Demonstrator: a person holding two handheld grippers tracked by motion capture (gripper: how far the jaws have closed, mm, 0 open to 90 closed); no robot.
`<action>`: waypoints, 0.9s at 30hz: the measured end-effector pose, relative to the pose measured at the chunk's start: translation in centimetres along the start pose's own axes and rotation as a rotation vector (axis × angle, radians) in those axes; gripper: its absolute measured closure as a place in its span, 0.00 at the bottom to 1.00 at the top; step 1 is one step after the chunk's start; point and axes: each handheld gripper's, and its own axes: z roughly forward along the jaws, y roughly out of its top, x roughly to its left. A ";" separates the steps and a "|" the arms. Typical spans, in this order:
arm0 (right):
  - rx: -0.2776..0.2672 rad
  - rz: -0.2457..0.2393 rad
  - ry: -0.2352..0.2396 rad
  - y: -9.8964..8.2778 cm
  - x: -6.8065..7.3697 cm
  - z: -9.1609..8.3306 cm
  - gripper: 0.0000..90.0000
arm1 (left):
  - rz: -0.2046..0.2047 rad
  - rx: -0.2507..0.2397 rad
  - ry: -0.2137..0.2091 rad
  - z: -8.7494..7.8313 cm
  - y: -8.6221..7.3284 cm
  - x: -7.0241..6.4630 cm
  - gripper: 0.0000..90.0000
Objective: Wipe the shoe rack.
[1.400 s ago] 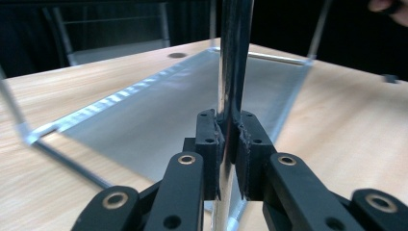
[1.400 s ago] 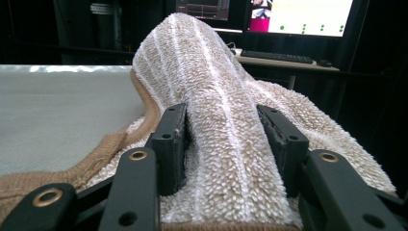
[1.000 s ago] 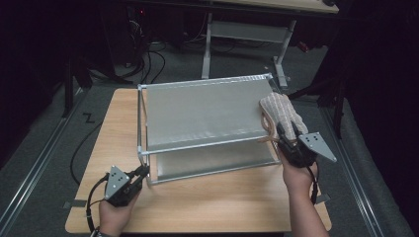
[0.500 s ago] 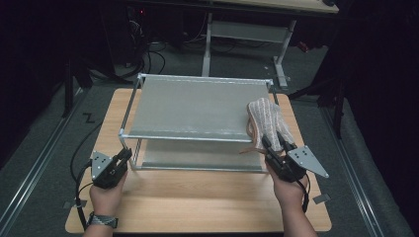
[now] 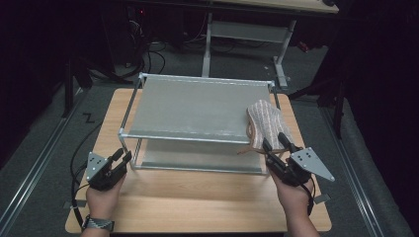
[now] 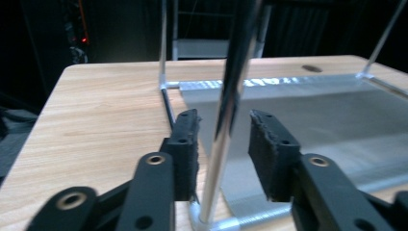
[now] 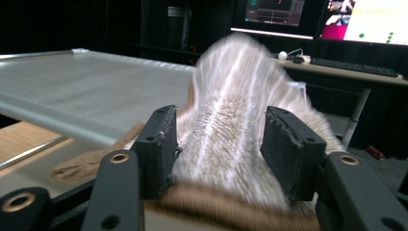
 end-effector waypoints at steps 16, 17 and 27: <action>0.204 -0.060 0.057 1.5 -0.9 2.9 0.86 | 0.002 0.014 -0.013 -0.1 -0.9 -0.6 0.66; 0.204 -0.060 0.057 1.5 -0.9 2.9 0.86 | 0.002 0.014 -0.013 -0.1 -0.9 -0.6 0.66; 0.040 -0.065 0.174 0.2 2.3 -7.9 0.85 | 0.015 0.033 0.005 0.1 -1.1 -0.4 0.65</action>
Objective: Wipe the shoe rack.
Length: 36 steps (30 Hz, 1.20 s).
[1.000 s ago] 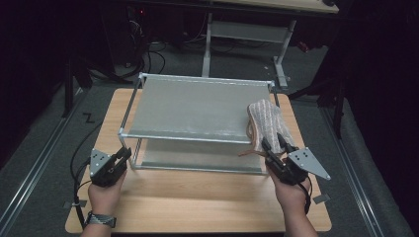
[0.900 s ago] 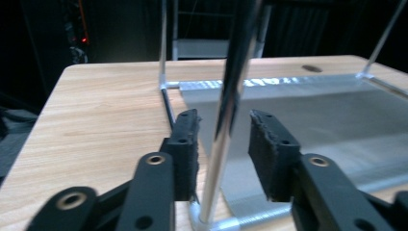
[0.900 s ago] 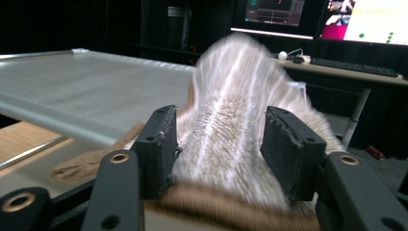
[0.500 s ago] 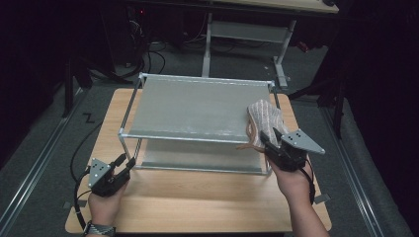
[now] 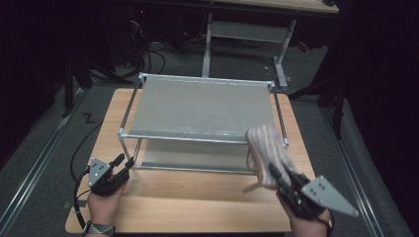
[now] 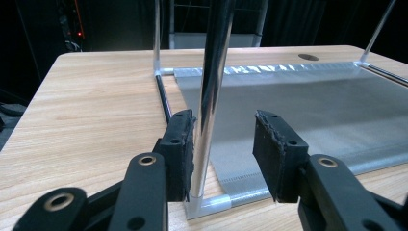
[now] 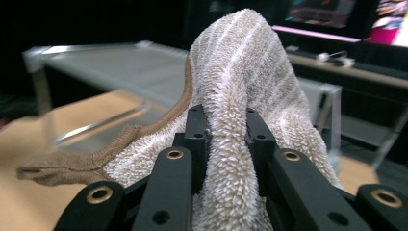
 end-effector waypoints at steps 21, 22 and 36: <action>0.447 0.109 0.093 -12.8 0.9 5.5 0.55 | -0.013 0.000 0.009 0.1 0.1 0.3 0.64; 0.447 0.109 0.093 -12.8 0.9 5.5 0.55 | -0.013 0.000 0.009 0.1 0.1 0.3 0.64; 0.583 0.071 0.101 -12.0 1.0 9.7 0.48 | 0.014 0.002 0.046 -0.1 0.3 -0.3 0.78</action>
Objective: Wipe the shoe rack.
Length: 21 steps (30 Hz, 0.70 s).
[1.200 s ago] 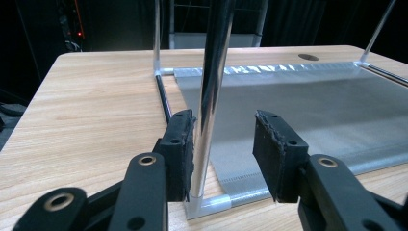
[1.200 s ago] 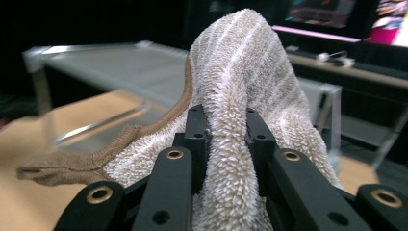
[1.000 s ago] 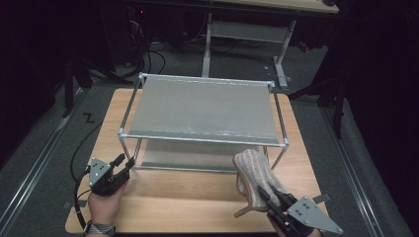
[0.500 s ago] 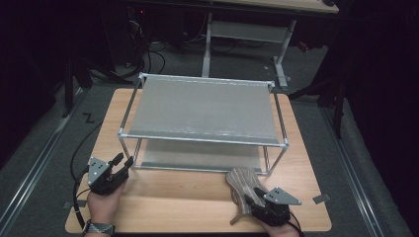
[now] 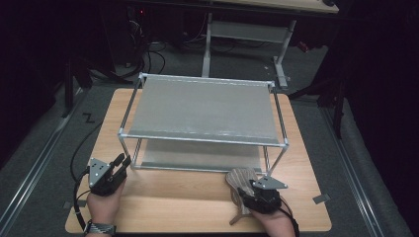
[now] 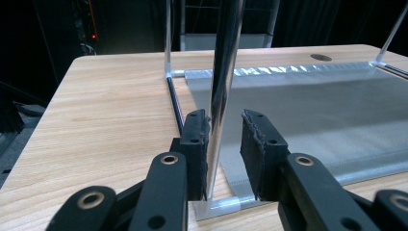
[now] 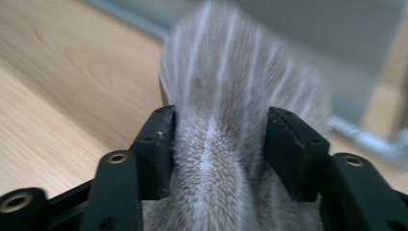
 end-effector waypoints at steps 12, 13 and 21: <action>-0.076 -0.022 0.030 -1.4 -0.3 -0.7 0.79 | 0.000 0.019 0.009 0.4 -0.1 -0.3 0.76; -0.076 -0.022 0.030 -1.4 -0.3 -0.7 0.79 | 0.000 0.019 0.009 0.4 -0.1 -0.3 0.78; -0.329 0.061 -0.174 -3.8 -2.8 -7.0 0.79 | -0.001 0.031 0.040 1.4 0.2 -0.2 0.83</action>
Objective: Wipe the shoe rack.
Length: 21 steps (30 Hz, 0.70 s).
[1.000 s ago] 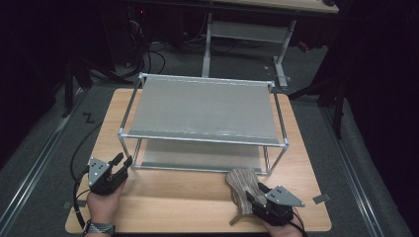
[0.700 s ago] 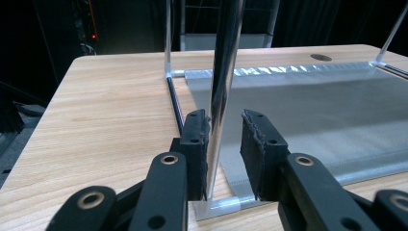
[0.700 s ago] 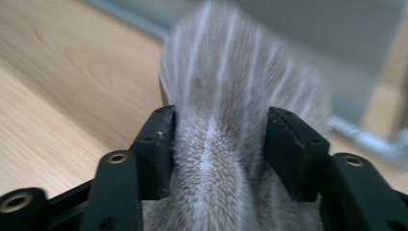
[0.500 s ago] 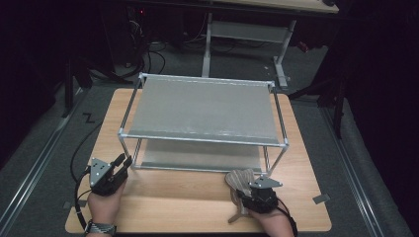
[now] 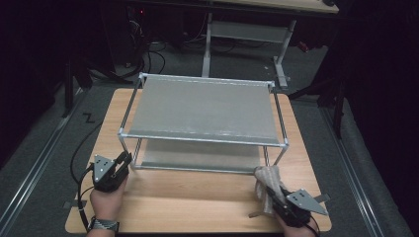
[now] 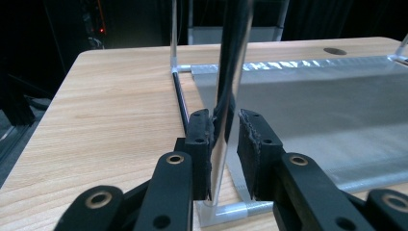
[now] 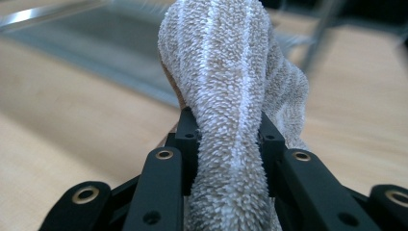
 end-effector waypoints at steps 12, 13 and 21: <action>-0.267 0.017 -0.148 3.0 -2.7 -0.9 0.74 | 0.052 0.019 0.014 1.0 0.4 0.1 0.90; -0.273 0.017 -0.139 3.2 -2.7 -0.5 0.73 | 0.052 0.019 0.014 1.0 0.4 0.1 0.90; -0.201 0.057 -0.137 2.8 -3.7 2.5 0.55 | 0.080 0.021 -0.003 1.1 0.4 0.1 0.91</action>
